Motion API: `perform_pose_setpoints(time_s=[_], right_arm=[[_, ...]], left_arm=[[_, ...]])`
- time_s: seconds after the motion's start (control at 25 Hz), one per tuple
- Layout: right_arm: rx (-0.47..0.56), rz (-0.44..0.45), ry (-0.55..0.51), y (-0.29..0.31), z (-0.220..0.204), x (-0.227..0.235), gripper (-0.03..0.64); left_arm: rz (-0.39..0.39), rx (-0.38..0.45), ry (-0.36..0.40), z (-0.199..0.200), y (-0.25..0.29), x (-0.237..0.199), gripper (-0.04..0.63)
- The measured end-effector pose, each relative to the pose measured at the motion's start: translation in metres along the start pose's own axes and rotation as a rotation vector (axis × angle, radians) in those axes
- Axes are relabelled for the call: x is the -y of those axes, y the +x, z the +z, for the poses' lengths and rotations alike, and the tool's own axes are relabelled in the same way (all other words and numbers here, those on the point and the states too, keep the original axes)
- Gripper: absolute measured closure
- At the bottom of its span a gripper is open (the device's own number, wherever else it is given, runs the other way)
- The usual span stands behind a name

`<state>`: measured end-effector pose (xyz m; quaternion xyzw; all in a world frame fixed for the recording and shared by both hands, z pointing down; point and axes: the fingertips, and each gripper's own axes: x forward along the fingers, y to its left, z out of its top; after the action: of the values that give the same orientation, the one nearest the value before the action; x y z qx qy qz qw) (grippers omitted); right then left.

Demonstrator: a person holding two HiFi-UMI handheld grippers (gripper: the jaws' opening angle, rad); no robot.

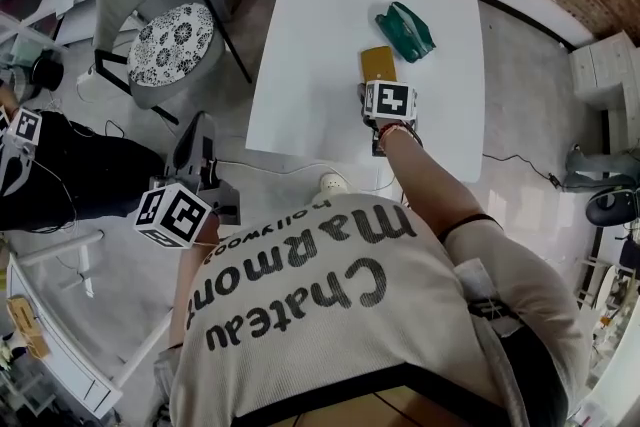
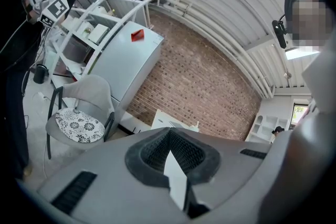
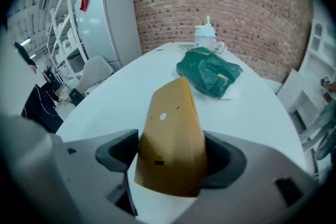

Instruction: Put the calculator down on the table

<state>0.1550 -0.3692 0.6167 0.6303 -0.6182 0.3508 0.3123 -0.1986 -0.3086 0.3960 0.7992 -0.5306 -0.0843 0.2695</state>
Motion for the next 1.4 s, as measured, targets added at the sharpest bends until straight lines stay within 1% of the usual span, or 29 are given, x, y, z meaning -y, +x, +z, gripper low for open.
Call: perform_pose_setpoints(time_s=[0.16, 0.36, 0.48, 0.68, 0.92, 1.4], right_arm=[[0.000, -0.017, 0.034, -0.001, -0.001, 0.003, 0.221], [-0.006, -0.027, 0.046, -0.001, -0.004, 0.005, 0.215], [-0.005, -0.039, 0.057, -0.002, -0.003, 0.008, 0.198], [-0.014, -0.047, 0.066, -0.006, -0.005, 0.008, 0.202], [-0.009, -0.036, 0.070, 0.000, -0.002, 0.003, 0.204], [0.007, -0.018, 0.057, 0.000, -0.002, 0.007, 0.206]], left_arm=[[0.003, 0.002, -0.004, 0.002, -0.002, -0.001, 0.594], [0.005, 0.005, -0.012, 0.001, -0.002, 0.000, 0.594], [-0.006, 0.012, -0.010, 0.003, 0.001, 0.001, 0.594], [-0.022, 0.010, -0.010, 0.004, 0.002, 0.005, 0.594], [-0.020, 0.010, -0.013, 0.004, 0.006, -0.001, 0.594], [-0.030, 0.009, -0.005, 0.005, 0.012, 0.007, 0.594]])
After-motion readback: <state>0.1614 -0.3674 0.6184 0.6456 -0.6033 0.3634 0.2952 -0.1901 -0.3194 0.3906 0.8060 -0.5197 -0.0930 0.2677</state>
